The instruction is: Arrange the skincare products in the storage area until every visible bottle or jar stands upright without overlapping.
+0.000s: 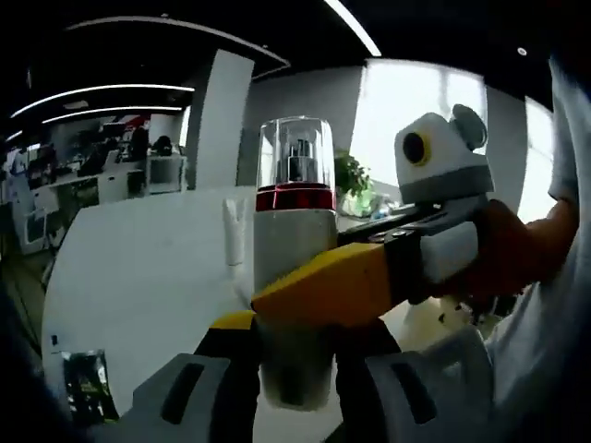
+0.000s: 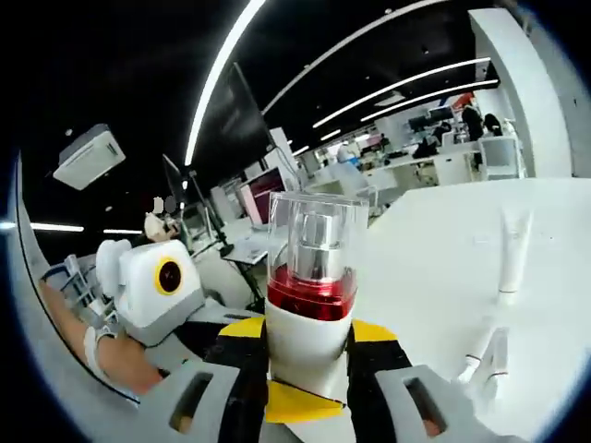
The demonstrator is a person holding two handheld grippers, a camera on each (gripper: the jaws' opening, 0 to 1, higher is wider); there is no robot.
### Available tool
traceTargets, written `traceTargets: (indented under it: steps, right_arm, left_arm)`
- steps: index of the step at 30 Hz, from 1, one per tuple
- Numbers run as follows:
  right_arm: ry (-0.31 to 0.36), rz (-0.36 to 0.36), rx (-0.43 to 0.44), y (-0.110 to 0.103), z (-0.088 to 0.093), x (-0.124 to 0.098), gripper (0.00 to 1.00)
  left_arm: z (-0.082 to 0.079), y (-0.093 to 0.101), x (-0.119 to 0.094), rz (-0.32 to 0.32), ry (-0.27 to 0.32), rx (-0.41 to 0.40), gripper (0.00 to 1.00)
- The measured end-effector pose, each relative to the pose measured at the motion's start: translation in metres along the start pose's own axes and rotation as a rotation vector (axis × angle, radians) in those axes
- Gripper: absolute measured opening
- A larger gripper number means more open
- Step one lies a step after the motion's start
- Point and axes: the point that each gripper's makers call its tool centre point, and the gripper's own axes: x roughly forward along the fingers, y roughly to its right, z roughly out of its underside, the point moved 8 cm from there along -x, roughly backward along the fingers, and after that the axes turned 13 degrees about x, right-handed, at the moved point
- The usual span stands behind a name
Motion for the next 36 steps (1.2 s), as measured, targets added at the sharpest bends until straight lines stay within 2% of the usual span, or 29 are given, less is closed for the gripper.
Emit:
traceTargets:
  steps: [1, 5, 15, 19, 26, 28, 30, 32, 34, 36]
  right_arm:
    - [0.019, 0.012, -0.033, -0.001, -0.001, -0.001, 0.26]
    - [0.015, 0.009, -0.059, -0.002, -0.004, -0.005, 0.25]
    - [-0.011, 0.014, -0.094, 0.003, 0.004, -0.009, 0.24]
    - [-0.025, 0.017, -0.107, 0.004, 0.006, -0.008, 0.24]
    - [-0.039, 0.012, -0.123, 0.005, 0.010, -0.005, 0.24]
    - [-0.043, 0.013, -0.129, 0.006, 0.011, -0.005, 0.24]
    - [-0.045, 0.011, -0.111, 0.010, 0.011, -0.006, 0.24]
    - [-0.045, 0.012, -0.107, 0.011, 0.011, -0.007, 0.24]
    - [-0.034, 0.022, -0.113, 0.013, 0.011, -0.008, 0.24]
    - [-0.026, 0.031, -0.123, 0.017, 0.009, -0.010, 0.24]
  left_arm:
    - [-0.001, 0.001, 0.001, -0.027, 0.011, -0.006, 0.27]
    - [-0.003, 0.005, 0.001, -0.043, 0.049, -0.008, 0.27]
    - [0.004, 0.011, 0.005, -0.043, 0.021, 0.005, 0.28]
    - [0.005, 0.013, 0.004, -0.033, 0.013, 0.056, 0.29]
    - [0.009, 0.010, 0.000, -0.011, -0.004, 0.070, 0.29]
    - [0.011, 0.008, -0.004, -0.019, -0.007, 0.076, 0.34]
    - [0.015, 0.000, -0.009, -0.065, -0.001, 0.096, 0.45]
    - [0.021, -0.005, -0.016, -0.075, -0.005, 0.092, 0.54]
    - [0.032, -0.010, -0.022, -0.086, -0.059, 0.112, 0.61]
    - [0.039, -0.012, -0.027, -0.074, -0.080, 0.116, 0.61]
